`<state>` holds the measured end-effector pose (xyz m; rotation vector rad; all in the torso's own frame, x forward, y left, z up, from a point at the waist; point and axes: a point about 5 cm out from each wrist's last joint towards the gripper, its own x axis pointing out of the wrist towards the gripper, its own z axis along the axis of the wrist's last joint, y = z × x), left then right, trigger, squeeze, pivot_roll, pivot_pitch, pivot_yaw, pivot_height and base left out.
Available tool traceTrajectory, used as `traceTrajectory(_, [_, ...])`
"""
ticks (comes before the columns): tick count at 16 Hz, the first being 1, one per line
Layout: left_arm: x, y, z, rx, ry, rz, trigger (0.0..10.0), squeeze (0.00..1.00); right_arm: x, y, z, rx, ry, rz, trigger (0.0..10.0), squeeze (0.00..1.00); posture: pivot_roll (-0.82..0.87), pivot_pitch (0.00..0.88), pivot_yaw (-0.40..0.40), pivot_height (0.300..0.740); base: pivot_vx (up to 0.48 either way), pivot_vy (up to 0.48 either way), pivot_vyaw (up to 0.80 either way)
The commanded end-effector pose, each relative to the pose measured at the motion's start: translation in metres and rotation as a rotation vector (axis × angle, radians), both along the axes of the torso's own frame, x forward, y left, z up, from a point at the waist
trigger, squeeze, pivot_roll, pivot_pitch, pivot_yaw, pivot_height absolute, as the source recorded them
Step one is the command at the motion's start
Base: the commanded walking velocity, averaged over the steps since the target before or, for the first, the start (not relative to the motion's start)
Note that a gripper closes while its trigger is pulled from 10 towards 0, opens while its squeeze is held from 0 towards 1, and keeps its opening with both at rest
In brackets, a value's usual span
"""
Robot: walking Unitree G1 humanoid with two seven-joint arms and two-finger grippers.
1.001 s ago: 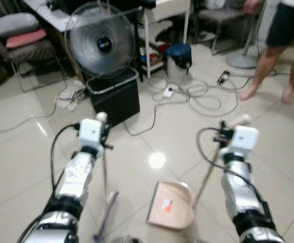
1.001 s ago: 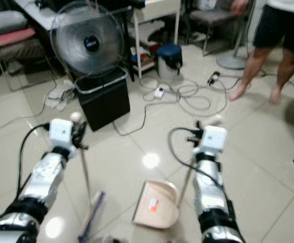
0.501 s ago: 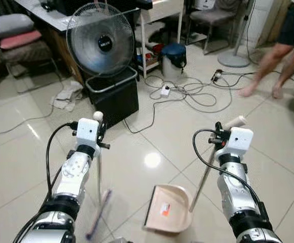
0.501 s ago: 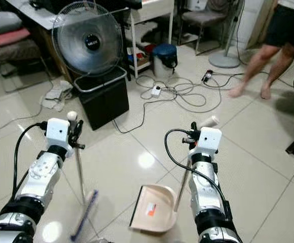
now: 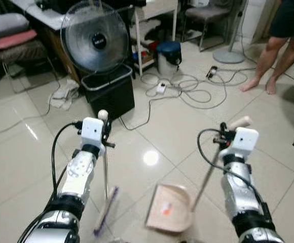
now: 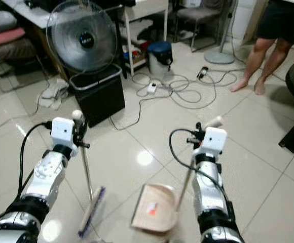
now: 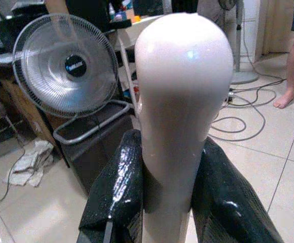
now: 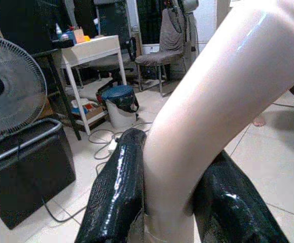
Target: Sweep floor
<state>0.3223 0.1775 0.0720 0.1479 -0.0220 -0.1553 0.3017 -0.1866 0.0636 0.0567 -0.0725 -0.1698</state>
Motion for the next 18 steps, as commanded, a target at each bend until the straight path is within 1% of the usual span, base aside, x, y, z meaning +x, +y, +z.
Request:
traceTrajectory(1, [0.0051,0.0015,0.0137,0.004,-0.065,-0.007,10.0,0.00,0.0043,-0.0009,0.0078,-0.002,-0.029,0.005,10.0,0.00,-0.10,0.000,0.073,0.740,0.382,0.000,-0.56])
traceTrajectory(4, [0.0048,0.0000,0.0138,0.001,-0.069,-0.012,10.0,0.00,0.0033,-0.0038,0.0071,0.000,-0.026,-0.008,10.0,0.00,-0.10,0.000,0.075,0.740,0.406,0.000,-0.70])
traceTrajectory(12, [0.0057,0.0014,0.0138,0.011,-0.066,0.000,10.0,0.00,0.0032,-0.0048,0.0071,0.002,-0.030,-0.018,10.0,0.00,-0.10,0.000,0.077,0.740,0.424,0.000,0.00])
traceTrajectory(13, [0.0057,0.0016,0.0138,0.011,-0.067,0.001,10.0,0.00,0.0033,-0.0048,0.0074,-0.009,-0.030,-0.012,10.0,0.00,-0.10,0.000,0.078,0.740,0.435,0.000,0.00])
traceTrajectory(15, [0.0058,0.0021,0.0139,0.010,-0.068,0.005,10.0,0.00,0.0044,-0.0028,0.0086,-0.040,-0.026,0.014,10.0,0.00,-0.10,0.000,0.078,0.740,0.431,0.000,0.63])
traceTrajectory(18, [0.0065,0.0019,0.0140,0.010,-0.066,0.009,10.0,0.00,0.0055,-0.0011,0.0088,-0.057,-0.021,0.023,10.0,0.00,-0.10,0.000,0.077,0.740,0.433,0.000,0.80])
